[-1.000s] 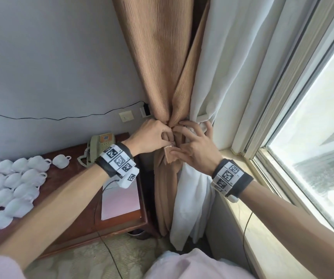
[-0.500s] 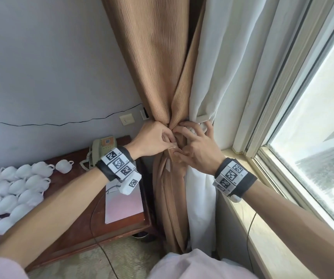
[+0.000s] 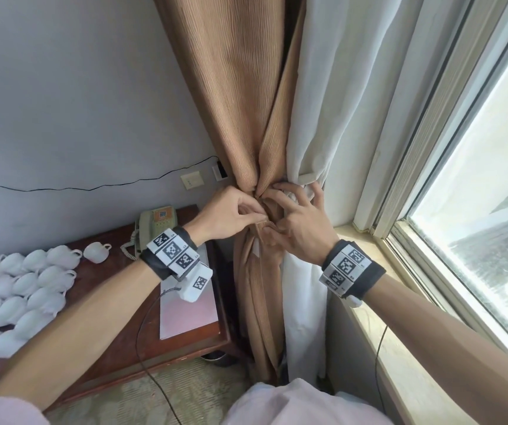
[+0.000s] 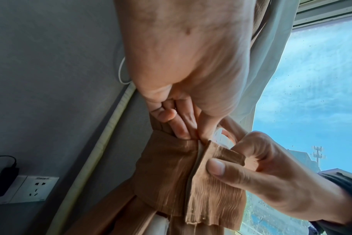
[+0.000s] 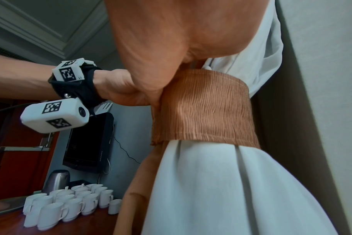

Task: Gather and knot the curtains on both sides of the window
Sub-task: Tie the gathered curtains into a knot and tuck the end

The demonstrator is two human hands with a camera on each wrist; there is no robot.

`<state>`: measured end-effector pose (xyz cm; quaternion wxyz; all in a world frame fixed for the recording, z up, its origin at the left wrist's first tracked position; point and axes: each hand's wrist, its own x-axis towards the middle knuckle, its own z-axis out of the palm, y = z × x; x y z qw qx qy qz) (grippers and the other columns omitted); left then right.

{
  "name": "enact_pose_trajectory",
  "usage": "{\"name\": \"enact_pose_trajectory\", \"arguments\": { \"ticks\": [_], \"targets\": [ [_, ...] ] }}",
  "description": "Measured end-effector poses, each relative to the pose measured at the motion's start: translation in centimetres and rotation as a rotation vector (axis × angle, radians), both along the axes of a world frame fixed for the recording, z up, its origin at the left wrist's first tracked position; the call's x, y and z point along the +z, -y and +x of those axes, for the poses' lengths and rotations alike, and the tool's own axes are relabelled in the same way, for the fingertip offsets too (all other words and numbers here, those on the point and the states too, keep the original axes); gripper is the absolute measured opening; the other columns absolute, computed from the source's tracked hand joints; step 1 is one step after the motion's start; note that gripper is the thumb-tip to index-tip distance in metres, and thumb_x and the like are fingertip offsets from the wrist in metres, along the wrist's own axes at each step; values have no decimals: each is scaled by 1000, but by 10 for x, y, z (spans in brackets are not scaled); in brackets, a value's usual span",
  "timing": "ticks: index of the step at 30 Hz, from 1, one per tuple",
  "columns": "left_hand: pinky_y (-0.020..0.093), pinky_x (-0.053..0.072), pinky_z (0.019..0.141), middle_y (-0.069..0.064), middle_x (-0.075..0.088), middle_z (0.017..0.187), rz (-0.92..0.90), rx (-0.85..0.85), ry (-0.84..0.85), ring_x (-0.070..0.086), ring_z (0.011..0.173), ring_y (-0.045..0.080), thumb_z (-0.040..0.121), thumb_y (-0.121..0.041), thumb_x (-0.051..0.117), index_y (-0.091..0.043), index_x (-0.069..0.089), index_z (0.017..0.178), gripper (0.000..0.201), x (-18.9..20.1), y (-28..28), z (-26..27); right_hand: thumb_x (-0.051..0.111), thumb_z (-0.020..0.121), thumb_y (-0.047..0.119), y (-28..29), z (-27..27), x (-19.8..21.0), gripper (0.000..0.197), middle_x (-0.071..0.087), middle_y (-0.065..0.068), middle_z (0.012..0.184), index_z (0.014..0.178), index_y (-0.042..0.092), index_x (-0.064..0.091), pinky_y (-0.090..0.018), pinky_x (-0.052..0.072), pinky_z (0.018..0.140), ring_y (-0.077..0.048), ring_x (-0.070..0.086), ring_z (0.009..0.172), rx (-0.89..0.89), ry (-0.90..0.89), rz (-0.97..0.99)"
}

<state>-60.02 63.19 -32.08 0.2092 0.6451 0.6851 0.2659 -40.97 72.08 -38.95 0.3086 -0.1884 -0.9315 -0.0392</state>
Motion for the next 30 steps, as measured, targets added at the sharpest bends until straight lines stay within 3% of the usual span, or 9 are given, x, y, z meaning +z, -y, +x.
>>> {"name": "enact_pose_trajectory", "arguments": {
  "ticks": [5, 7, 9, 11, 14, 18, 23, 28, 30],
  "targets": [
    [13, 53, 78, -14, 80, 85, 23, -42, -58, 73, 81, -1, 90, -27, 80, -20, 85, 91, 8, -1, 2, 0, 65, 95, 55, 2, -5, -4, 37, 57, 10, 145, 73, 31, 82, -66, 22, 116, -27, 46, 141, -31, -9, 32],
    [15, 52, 81, -15, 78, 82, 36, -76, -171, 71, 80, -1, 85, -39, 83, -25, 83, 89, 14, -3, 3, 3, 74, 88, 52, 2, -6, -6, 24, 57, 8, 147, 78, 31, 82, -68, 21, 117, -29, 45, 141, -51, 9, 66],
    [21, 52, 82, -13, 76, 80, 32, -95, -264, 68, 79, 1, 81, -41, 86, -27, 82, 88, 16, -2, 2, 4, 77, 86, 50, 2, -8, -8, 21, 56, 6, 148, 78, 31, 81, -69, 20, 119, -28, 42, 142, -68, 29, 91],
    [26, 55, 83, -11, 75, 81, 12, -117, -263, 68, 79, 2, 82, -36, 86, -25, 82, 90, 14, 1, -3, 0, 74, 90, 51, 2, -10, -8, 23, 55, 7, 148, 81, 31, 81, -68, 21, 119, -26, 40, 142, -93, 30, 96],
    [37, 55, 87, -4, 72, 86, 14, -137, -287, 67, 86, 11, 89, -35, 79, -25, 82, 96, 13, -2, -9, -8, 72, 91, 52, 6, -12, -9, 28, 57, 10, 145, 104, 28, 77, -65, 21, 121, -19, 42, 144, -169, -23, 79],
    [42, 55, 86, -2, 68, 89, 117, -166, -318, 64, 88, 16, 95, -36, 72, -25, 81, 100, 15, -11, -7, -13, 69, 84, 60, 15, -15, -17, 61, 56, 8, 147, 133, 23, 62, -65, 17, 125, -20, 43, 148, -221, -72, 58],
    [43, 55, 84, -5, 65, 88, 125, -206, -306, 63, 85, 15, 95, -33, 73, -25, 82, 101, 13, -11, -5, -12, 68, 90, 65, 7, -18, -26, 54, 54, 0, 144, 129, 28, 63, -63, 17, 126, -21, 50, 142, -257, -112, 110],
    [39, 55, 85, -8, 63, 90, 151, -166, -305, 61, 86, 12, 96, -33, 72, -24, 81, 103, 15, -14, -7, -11, 80, 84, 37, -7, -11, -31, 58, 47, 0, 153, 137, 30, 57, -64, 20, 125, -19, 36, 150, -209, -34, 156],
    [40, 54, 87, -8, 69, 92, 197, -137, -362, 63, 90, 13, 96, -33, 72, -25, 81, 102, 14, -17, -9, -6, 83, 79, 37, -11, -11, -31, 65, 44, 0, 154, 138, 28, 57, -64, 22, 124, -20, 33, 152, -193, -23, 133]
  ]
}}
